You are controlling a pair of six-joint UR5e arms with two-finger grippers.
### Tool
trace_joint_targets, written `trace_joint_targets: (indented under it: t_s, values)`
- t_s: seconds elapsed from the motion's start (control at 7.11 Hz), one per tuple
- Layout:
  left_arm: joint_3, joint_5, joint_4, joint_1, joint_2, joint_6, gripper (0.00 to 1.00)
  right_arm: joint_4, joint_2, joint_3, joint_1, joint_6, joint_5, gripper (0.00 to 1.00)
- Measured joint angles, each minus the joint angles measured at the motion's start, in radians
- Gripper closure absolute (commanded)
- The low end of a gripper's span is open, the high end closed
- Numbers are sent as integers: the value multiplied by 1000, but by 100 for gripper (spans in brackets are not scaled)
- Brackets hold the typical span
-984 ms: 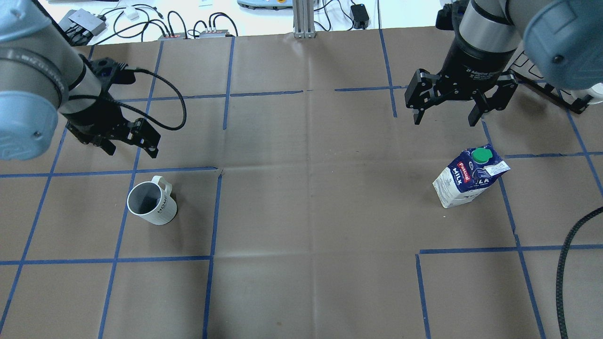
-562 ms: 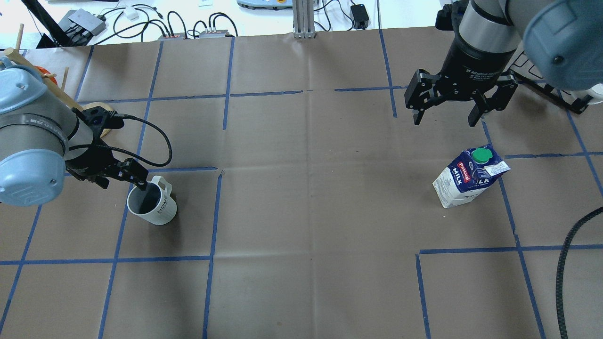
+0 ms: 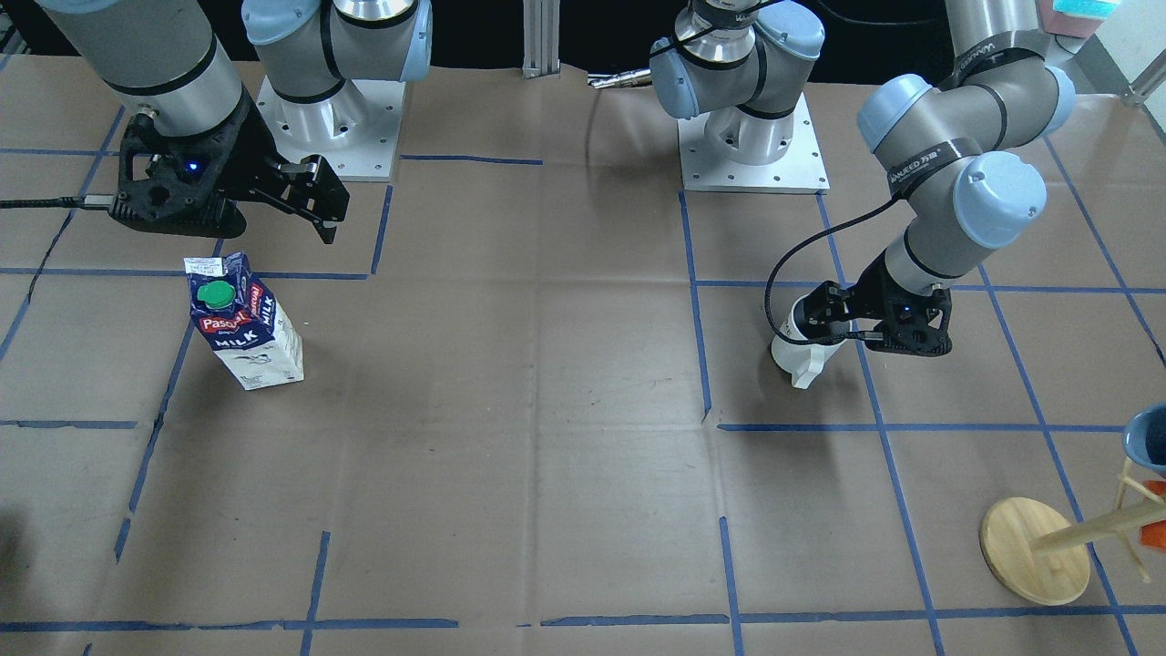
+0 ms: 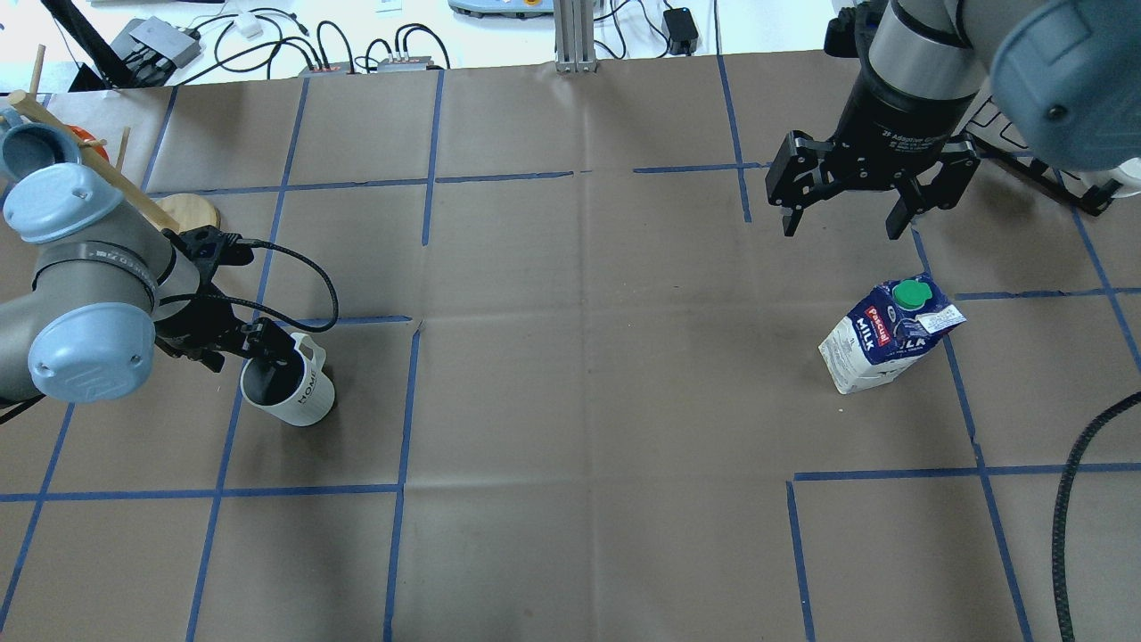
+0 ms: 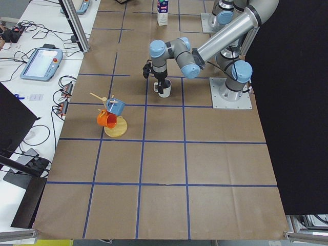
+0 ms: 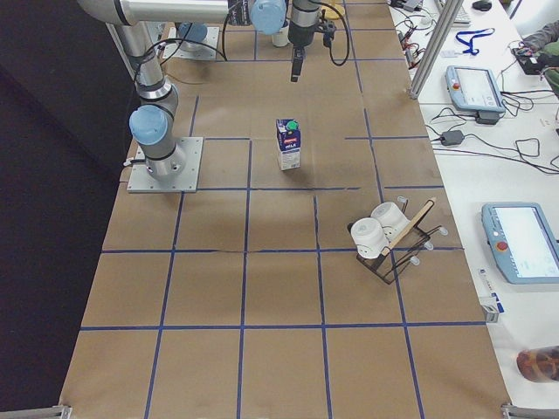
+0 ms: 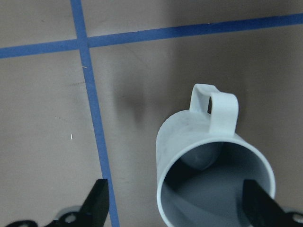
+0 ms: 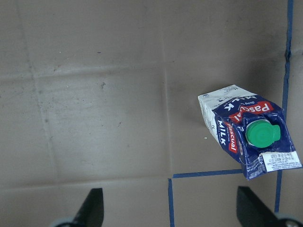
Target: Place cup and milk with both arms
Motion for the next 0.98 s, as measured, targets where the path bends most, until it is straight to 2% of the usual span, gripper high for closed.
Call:
trace_joint_targets:
  t_s: [0.14,0.28,0.7,0.98]
  values:
    - [-1,1,7,1,-10,-3,87,0,0,0,0,1,0,0]
    - [-2,3,6,1,-16,-12,100,0,0,0,0,1,0,0]
    - [1,1,2,1,-17,-40,100,1,0,0,1,1,0,0]
    - [52,-13,9,-25,-15,-85,100,1,0,0,0,0,-1,0]
